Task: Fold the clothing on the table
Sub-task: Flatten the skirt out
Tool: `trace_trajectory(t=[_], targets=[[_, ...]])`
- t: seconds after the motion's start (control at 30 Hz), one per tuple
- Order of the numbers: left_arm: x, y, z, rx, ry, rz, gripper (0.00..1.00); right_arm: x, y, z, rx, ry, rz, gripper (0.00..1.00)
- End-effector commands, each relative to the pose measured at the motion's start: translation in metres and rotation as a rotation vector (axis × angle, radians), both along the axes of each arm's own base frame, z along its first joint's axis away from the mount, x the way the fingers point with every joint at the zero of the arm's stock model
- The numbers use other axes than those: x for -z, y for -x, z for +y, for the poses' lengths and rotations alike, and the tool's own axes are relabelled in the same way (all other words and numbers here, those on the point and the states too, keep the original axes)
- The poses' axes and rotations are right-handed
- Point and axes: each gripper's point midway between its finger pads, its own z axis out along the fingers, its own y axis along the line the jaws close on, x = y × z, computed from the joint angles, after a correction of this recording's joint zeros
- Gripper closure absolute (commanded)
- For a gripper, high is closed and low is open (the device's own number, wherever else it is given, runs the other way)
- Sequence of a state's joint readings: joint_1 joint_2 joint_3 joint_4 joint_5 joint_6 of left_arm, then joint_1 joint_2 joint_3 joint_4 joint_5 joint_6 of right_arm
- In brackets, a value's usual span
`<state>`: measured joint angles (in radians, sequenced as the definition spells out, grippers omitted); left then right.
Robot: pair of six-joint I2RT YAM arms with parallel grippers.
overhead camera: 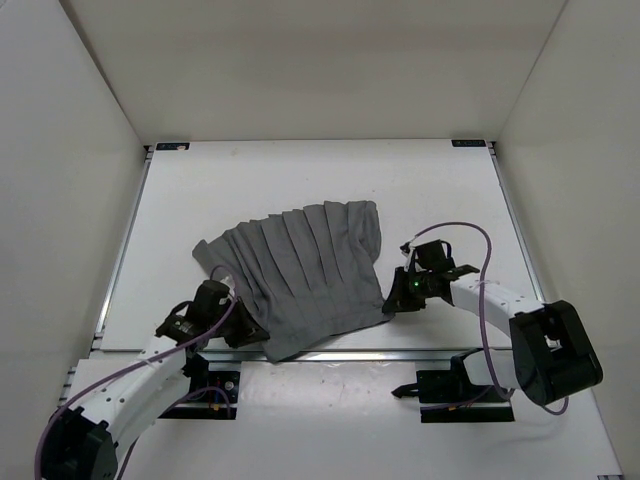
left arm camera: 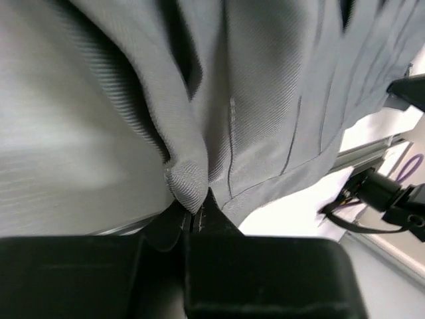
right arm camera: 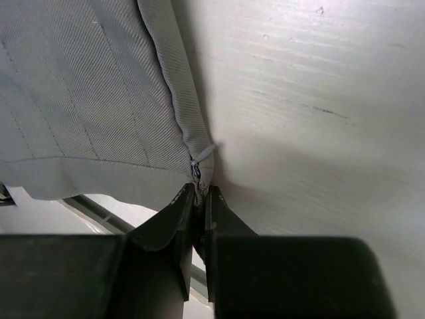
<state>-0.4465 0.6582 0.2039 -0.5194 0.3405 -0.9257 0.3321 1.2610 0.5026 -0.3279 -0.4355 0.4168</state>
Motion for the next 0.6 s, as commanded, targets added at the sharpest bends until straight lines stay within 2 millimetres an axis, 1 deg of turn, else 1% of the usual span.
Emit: trace_trajectory(t=[0.0, 0.07, 0.1, 0.13, 0.17, 0.2, 0.23, 0.27, 0.3, 0.33, 0.37, 0.4, 0.43, 0.47, 0.5, 0.53, 0.57], targets=[[-0.025, -0.02, -0.005, 0.017, 0.007, -0.078, 1.0, -0.015, -0.023, 0.009, -0.014, -0.02, -0.072, 1.0], [-0.044, -0.034, -0.006, 0.022, -0.002, -0.112, 1.0, -0.029, -0.039, 0.01, -0.012, -0.018, -0.117, 1.0], [-0.04, -0.037, 0.0, 0.028, -0.038, -0.1, 1.0, -0.031, -0.042, 0.009, -0.013, -0.013, -0.12, 1.0], [-0.048, -0.046, 0.001, 0.022, -0.051, -0.094, 1.0, -0.042, -0.052, 0.005, 0.0, -0.015, -0.153, 1.0], [-0.056, -0.058, 0.007, 0.021, -0.07, -0.123, 1.0, -0.054, -0.063, 0.001, 0.019, -0.016, -0.178, 1.0], [-0.05, -0.065, 0.015, 0.019, -0.106, -0.096, 1.0, -0.068, -0.075, -0.001, 0.023, -0.013, -0.222, 1.0], [-0.056, -0.078, 0.018, 0.011, -0.126, -0.092, 1.0, -0.076, -0.081, -0.007, 0.042, -0.014, -0.234, 1.0], [-0.067, -0.093, 0.023, 0.013, -0.147, -0.129, 1.0, -0.087, -0.088, -0.011, 0.057, -0.013, -0.25, 1.0], [-0.071, -0.106, 0.024, 0.027, -0.174, -0.131, 1.0, -0.099, -0.095, -0.013, 0.056, -0.01, -0.293, 1.0], [-0.065, -0.114, 0.025, 0.049, -0.202, -0.11, 1.0, -0.105, -0.096, -0.017, 0.063, -0.002, -0.304, 1.0], [-0.08, -0.13, 0.022, 0.051, -0.202, -0.148, 1.0, -0.107, -0.097, -0.018, 0.067, 0.005, -0.307, 1.0], [-0.083, -0.144, 0.017, 0.079, -0.201, -0.149, 1.0, -0.112, -0.097, -0.02, 0.078, 0.004, -0.323, 1.0], [-0.076, -0.15, 0.01, 0.106, -0.179, -0.112, 1.0, -0.115, -0.097, -0.02, 0.081, -0.004, -0.332, 0.99], [-0.091, -0.167, 0.003, 0.116, -0.158, -0.153, 1.0, -0.116, -0.097, -0.023, 0.1, -0.012, -0.331, 1.0], [-0.095, -0.18, -0.007, 0.14, -0.15, -0.16, 1.0, -0.115, -0.094, -0.023, 0.112, -0.022, -0.324, 1.0], [-0.086, -0.186, -0.013, 0.172, -0.155, -0.139, 1.0, -0.114, -0.092, -0.027, 0.137, -0.01, -0.317, 1.0], [-0.092, -0.199, -0.022, 0.192, -0.161, -0.153, 1.0, -0.117, -0.091, -0.027, 0.147, -0.01, -0.33, 1.0]])
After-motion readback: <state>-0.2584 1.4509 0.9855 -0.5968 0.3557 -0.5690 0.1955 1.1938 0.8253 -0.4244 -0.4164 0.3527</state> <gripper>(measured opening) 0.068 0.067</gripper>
